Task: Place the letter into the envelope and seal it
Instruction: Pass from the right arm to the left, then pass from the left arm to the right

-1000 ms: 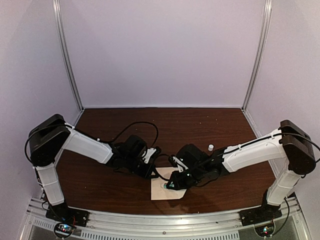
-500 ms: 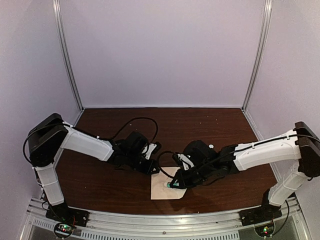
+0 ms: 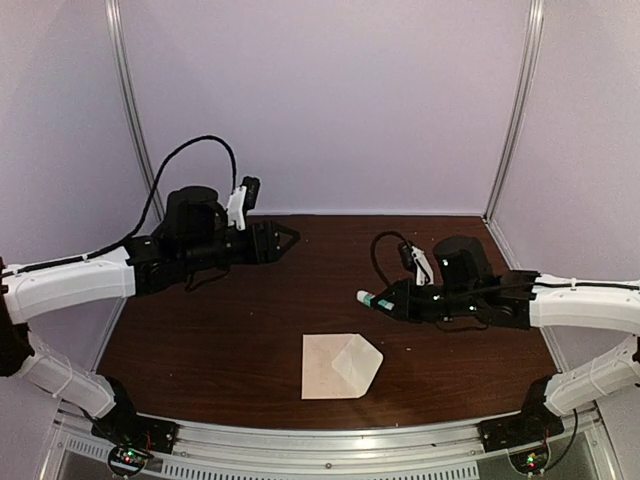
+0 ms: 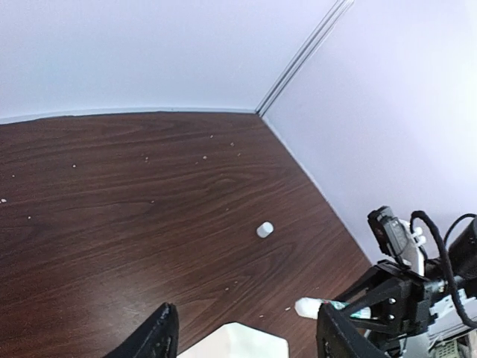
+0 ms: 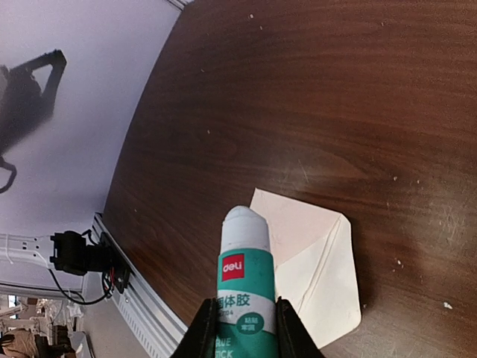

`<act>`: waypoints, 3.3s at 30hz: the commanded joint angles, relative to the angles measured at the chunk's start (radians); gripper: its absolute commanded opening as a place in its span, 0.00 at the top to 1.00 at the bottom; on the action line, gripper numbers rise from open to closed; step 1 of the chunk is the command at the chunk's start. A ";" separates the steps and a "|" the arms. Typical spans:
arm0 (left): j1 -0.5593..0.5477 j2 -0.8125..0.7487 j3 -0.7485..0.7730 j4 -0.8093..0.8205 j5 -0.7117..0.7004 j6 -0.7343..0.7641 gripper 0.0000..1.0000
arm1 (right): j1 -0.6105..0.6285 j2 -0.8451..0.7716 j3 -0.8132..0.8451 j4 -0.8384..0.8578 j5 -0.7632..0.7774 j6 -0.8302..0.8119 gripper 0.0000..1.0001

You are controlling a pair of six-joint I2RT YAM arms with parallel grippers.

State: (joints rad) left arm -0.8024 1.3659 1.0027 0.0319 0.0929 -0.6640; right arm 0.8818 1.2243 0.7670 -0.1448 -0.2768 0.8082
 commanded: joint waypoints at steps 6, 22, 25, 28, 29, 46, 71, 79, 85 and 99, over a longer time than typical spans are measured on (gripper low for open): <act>-0.060 -0.224 -0.123 0.274 0.074 -0.222 0.32 | -0.009 -0.054 -0.008 0.581 0.100 -0.025 1.00; -0.180 -0.122 -0.002 0.495 0.194 -0.240 0.25 | 0.082 0.081 0.128 0.981 0.011 -0.064 1.00; -0.180 -0.115 -0.001 0.509 0.171 -0.237 0.25 | 0.098 0.093 0.129 1.004 0.001 -0.063 1.00; -0.181 -0.100 0.003 0.520 0.155 -0.246 0.24 | 0.111 0.103 0.136 1.006 -0.008 -0.070 1.00; -0.181 -0.092 0.005 0.520 0.146 -0.253 0.24 | 0.115 0.104 0.137 1.005 -0.006 -0.074 1.00; -0.182 -0.046 -0.010 0.640 0.111 -0.326 0.31 | 0.156 0.150 0.143 0.975 0.015 -0.101 1.00; -0.182 -0.040 -0.008 0.579 0.083 -0.342 0.87 | 0.164 0.145 0.118 0.954 0.064 -0.072 0.76; -0.177 -0.077 0.035 0.456 0.075 -0.284 0.93 | 0.132 0.058 0.072 0.854 -0.004 -0.061 0.36; -0.155 -0.112 0.036 0.386 0.116 -0.267 0.93 | 0.074 0.016 0.058 0.794 -0.184 -0.055 0.33; -0.153 -0.114 0.057 0.313 0.188 -0.244 0.92 | 0.062 0.126 0.163 0.771 -0.458 -0.017 0.51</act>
State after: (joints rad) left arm -0.9611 1.2663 1.0279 0.3359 0.2523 -0.9279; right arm 0.9447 1.3376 0.8970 0.6018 -0.6636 0.7723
